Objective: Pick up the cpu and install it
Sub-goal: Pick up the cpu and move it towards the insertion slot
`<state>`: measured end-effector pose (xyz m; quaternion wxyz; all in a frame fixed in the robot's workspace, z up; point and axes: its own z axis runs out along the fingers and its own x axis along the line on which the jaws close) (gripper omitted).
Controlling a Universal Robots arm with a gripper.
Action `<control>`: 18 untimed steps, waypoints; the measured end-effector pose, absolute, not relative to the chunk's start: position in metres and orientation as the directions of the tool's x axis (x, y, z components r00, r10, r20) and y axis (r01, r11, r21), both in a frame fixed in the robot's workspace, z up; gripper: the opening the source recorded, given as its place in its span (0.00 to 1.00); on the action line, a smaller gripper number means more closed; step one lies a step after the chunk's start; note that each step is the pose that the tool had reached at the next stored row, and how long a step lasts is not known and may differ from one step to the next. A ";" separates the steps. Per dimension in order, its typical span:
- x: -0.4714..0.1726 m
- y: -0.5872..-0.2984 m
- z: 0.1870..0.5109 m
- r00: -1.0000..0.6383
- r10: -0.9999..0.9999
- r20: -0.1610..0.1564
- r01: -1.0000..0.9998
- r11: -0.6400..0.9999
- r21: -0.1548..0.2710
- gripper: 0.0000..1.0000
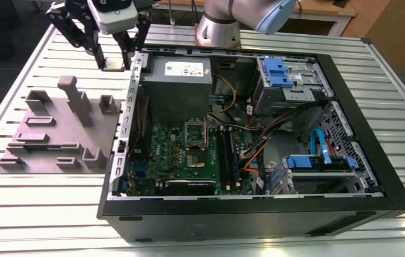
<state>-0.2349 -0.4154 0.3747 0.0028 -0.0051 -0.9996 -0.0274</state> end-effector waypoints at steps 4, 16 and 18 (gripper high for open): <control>-0.232 -0.415 0.375 -1.000 0.010 0.006 0.010 0.998 0.055 0.47; -0.223 -0.415 0.375 -1.000 0.010 0.006 0.010 0.998 0.055 0.47; -0.221 -0.415 0.375 -1.000 0.010 0.006 0.010 0.998 0.055 0.47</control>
